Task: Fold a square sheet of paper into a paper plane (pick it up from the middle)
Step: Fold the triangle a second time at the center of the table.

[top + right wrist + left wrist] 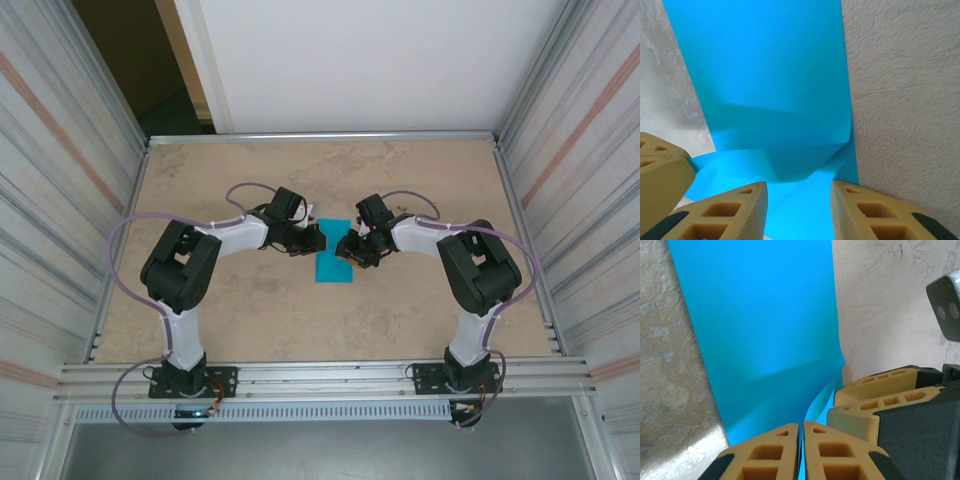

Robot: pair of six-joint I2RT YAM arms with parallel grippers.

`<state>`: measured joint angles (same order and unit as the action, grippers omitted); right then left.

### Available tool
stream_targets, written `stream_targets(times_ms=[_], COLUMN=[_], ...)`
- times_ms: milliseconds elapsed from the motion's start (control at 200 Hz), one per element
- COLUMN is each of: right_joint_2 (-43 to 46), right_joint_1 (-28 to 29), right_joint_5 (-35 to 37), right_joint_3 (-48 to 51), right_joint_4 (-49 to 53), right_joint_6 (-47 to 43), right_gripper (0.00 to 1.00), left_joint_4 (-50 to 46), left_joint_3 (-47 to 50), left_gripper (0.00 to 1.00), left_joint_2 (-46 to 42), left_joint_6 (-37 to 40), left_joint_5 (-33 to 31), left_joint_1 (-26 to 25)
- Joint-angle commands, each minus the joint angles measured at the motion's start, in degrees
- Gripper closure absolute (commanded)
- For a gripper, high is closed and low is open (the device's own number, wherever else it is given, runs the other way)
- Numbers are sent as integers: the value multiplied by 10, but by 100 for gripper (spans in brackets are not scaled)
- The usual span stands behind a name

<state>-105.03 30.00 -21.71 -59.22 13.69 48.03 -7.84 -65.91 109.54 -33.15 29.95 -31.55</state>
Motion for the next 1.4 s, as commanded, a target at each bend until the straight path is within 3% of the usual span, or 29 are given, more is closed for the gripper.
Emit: stream_targets(times_ms=[0,717,1393], right_joint_2=[-18,-27,-35], right_joint_1=[3,4,6], right_joint_5=[2,24,27], right_joint_3=[9,4,3], right_joint_4=[12,37,42], right_joint_6=[15,11,8], right_gripper=[63,69,69], left_joint_4=[-10,-6,-1], left_joint_3=[-3,19,-3], left_gripper=[89,90,88], left_joint_2=[12,18,42], left_joint_6=[13,15,27], left_joint_5=[-10,-45,-26], left_joint_1=[3,8,11])
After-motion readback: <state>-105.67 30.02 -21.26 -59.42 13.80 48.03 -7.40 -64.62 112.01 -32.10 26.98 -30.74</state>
